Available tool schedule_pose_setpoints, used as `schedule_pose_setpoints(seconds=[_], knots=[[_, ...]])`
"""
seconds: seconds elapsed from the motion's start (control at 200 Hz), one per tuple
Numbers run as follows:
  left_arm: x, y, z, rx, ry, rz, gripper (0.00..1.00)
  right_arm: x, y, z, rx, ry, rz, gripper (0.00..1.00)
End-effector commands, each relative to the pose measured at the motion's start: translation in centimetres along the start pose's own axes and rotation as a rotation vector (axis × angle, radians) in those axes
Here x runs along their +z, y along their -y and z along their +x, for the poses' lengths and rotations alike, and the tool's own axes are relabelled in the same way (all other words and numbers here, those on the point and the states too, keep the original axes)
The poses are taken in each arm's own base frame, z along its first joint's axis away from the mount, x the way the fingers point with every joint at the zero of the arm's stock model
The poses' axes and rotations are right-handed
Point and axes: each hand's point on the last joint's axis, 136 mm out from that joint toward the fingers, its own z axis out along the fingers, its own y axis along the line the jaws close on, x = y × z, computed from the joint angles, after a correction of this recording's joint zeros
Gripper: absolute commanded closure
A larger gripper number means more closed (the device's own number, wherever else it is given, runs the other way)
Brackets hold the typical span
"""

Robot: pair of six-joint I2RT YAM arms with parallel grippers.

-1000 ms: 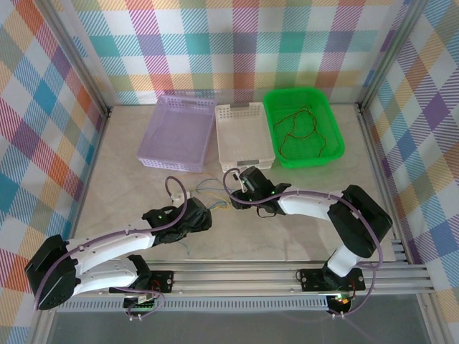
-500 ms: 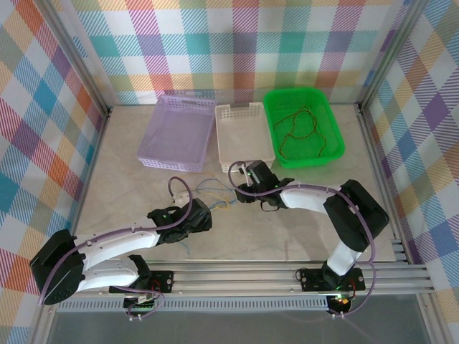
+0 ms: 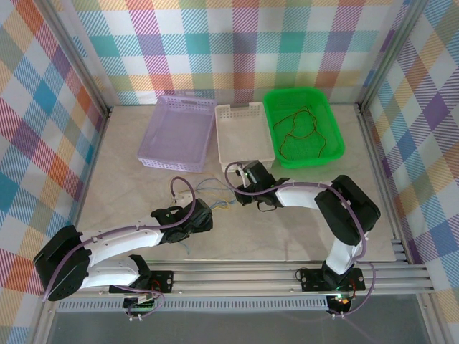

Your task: Untangle the cables

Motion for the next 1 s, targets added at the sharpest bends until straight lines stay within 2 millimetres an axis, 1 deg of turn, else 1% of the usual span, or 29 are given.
schedule_pose_setpoints(seconds=[0.0,0.03,0.18,0.37,0.56,0.675,0.745,0.775,0.795,0.91,0.995], knots=[[0.1,-0.1,0.0,-0.013,0.019,-0.006,0.01,-1.5,-0.5,-2.1,0.001,0.056,-0.018,0.96],[0.1,-0.1,0.0,-0.013,0.019,-0.007,0.00,-2.1,-0.5,-2.3,-0.002,0.065,-0.011,1.00],[0.0,-0.2,0.0,-0.022,0.025,-0.003,0.01,-5.7,-0.8,-3.8,-0.017,0.134,-0.003,1.00],[-0.4,0.5,-0.3,-0.044,0.033,0.041,0.00,-11.4,-2.0,-5.8,-0.029,0.239,-0.027,1.00],[-1.4,1.4,-1.0,-0.082,0.063,0.125,0.00,-16.8,-4.0,-7.5,-0.043,0.319,-0.101,1.00],[-2.0,2.0,-1.4,-0.113,0.087,0.198,0.00,-19.7,-5.3,-8.3,-0.047,0.365,-0.156,1.00],[-2.5,2.5,-1.6,-0.131,0.106,0.248,0.00,-21.1,-6.1,-8.7,-0.050,0.378,-0.187,1.00],[-2.5,2.4,-1.5,-0.132,0.105,0.253,0.00,-21.5,-6.4,-8.7,-0.053,0.381,-0.200,1.00],[-2.8,2.9,-1.9,-0.145,0.123,0.284,0.00,-21.8,-6.5,-8.8,-0.054,0.383,-0.206,1.00],[-2.7,2.9,-1.8,-0.155,0.125,0.298,0.00,-22.8,-7.0,-9.0,-0.051,0.389,-0.226,1.00],[-2.3,3.1,-1.3,-0.152,0.104,0.303,0.00,-23.9,-7.4,-9.3,-0.048,0.408,-0.247,1.00]])
